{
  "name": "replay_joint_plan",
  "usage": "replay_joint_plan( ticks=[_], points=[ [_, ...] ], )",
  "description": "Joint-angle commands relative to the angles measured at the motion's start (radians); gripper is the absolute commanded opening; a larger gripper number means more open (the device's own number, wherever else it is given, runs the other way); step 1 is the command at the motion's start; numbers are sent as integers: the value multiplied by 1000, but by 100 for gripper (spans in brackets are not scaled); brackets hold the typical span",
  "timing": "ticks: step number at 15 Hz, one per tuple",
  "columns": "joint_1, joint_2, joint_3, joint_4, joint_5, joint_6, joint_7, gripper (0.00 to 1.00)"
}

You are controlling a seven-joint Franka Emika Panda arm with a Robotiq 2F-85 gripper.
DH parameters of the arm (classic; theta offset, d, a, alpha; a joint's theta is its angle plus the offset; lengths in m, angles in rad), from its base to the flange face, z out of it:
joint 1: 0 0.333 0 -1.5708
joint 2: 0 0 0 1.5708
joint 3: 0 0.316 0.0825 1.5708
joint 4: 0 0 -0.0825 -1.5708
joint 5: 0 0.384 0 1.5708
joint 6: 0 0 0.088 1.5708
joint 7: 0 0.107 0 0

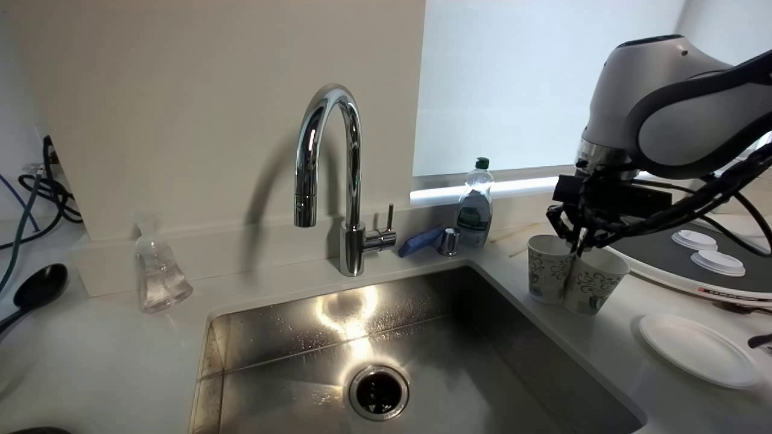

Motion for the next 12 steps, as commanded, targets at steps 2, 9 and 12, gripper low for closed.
replay_joint_plan(
  ticks=[2, 9, 12],
  points=[
    [-36, -23, 1, 11, -93, 4, 19, 1],
    [-117, -3, -50, 95, -208, 0, -8, 1],
    [-149, 29, -81, 136, -231, 2, -18, 1]
  ],
)
